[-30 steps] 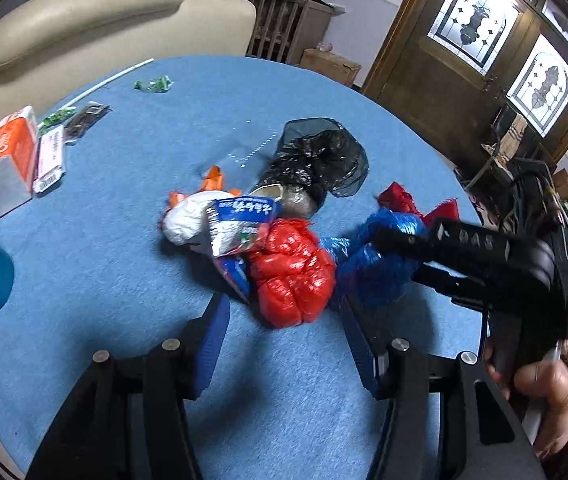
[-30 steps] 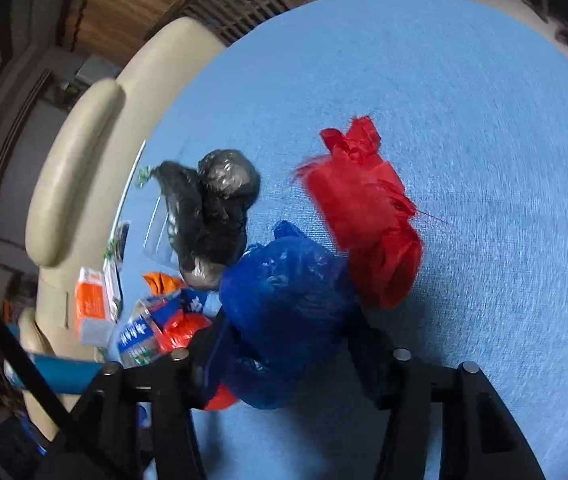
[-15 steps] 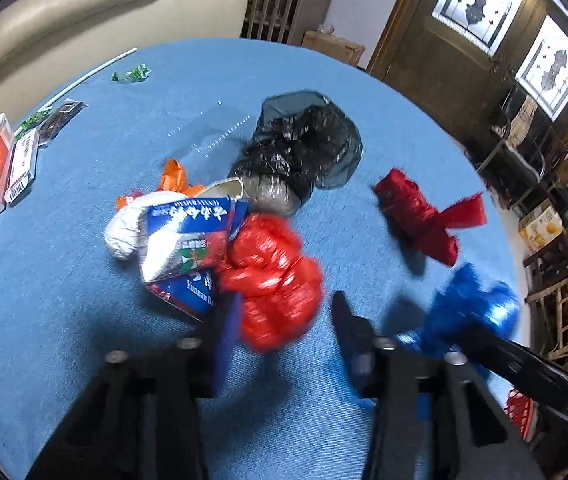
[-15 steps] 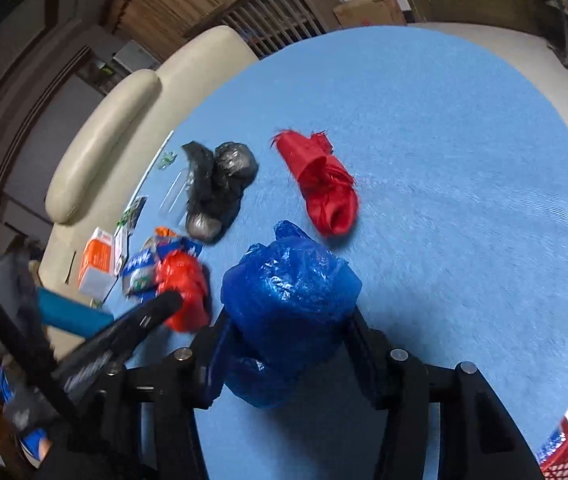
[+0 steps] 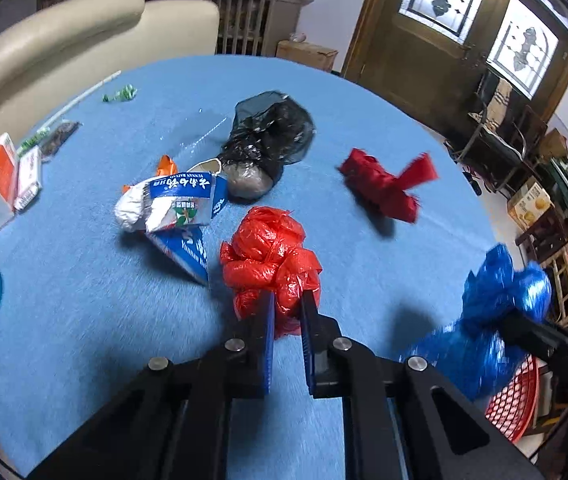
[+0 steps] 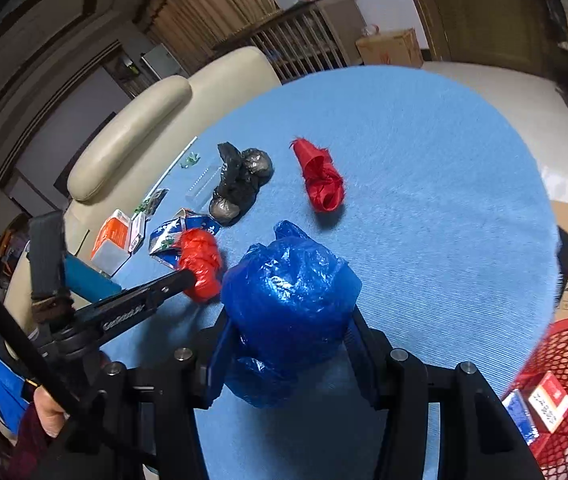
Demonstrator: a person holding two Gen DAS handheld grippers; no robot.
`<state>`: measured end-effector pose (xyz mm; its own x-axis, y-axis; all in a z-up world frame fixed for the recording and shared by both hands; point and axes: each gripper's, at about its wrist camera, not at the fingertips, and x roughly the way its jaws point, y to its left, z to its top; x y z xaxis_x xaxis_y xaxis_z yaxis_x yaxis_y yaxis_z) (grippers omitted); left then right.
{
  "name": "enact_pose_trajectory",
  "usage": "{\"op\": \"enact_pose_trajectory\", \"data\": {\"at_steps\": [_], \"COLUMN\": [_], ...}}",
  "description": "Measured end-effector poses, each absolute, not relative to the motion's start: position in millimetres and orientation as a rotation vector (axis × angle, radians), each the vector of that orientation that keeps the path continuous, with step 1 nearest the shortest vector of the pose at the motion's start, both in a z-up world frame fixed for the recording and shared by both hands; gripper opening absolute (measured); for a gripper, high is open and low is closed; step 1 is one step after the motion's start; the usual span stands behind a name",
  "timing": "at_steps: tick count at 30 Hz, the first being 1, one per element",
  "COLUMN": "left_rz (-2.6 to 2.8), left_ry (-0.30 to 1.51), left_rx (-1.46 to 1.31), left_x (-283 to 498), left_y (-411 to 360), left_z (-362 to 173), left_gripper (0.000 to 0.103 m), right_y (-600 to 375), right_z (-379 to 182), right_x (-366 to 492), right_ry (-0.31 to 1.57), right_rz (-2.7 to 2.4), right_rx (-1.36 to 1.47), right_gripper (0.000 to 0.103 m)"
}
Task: Collect trash
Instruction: 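Grasp the blue plastic bag with the right gripper while the left gripper grasps the red bag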
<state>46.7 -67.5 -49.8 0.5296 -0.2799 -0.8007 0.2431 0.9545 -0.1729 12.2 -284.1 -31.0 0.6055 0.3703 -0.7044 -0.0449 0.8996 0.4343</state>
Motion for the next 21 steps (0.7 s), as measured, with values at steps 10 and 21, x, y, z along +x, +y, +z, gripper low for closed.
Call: {"op": "enact_pose_trajectory", "data": {"at_steps": [10, 21], "left_rz": [-0.274, -0.215], "left_ry": [0.828, 0.751], "left_rx": [0.07, 0.176], "left_x": [-13, -41], "left_y": [-90, -110], "left_z": [7, 32], "left_gripper": [0.013, 0.013], "right_y": [-305, -321], "right_z": [-7, 13], "right_x": [-22, -49], "right_ry": [0.8, 0.744], "right_rz": [0.237, 0.235], "right_rx": [0.37, 0.366], "right_gripper": [0.055, 0.055]}}
